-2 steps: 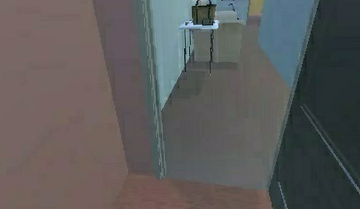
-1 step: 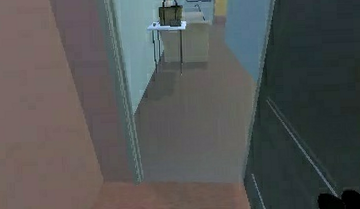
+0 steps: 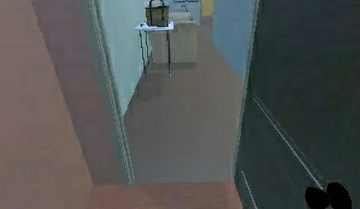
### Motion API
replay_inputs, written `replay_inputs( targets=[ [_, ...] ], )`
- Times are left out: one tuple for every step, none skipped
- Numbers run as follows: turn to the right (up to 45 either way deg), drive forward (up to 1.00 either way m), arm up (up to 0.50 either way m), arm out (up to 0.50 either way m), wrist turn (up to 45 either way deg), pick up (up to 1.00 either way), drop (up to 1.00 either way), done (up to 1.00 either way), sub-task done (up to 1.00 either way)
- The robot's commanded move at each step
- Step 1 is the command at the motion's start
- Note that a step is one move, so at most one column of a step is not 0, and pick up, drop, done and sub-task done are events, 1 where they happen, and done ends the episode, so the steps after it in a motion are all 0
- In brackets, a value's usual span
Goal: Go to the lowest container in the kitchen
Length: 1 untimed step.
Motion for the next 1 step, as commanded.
replay_inputs(
  targets=[
    [0.0, 0.75, 0.0, 0.0, 0.0, 0.0, 0.0, 0.0, 0.0]
  ],
)
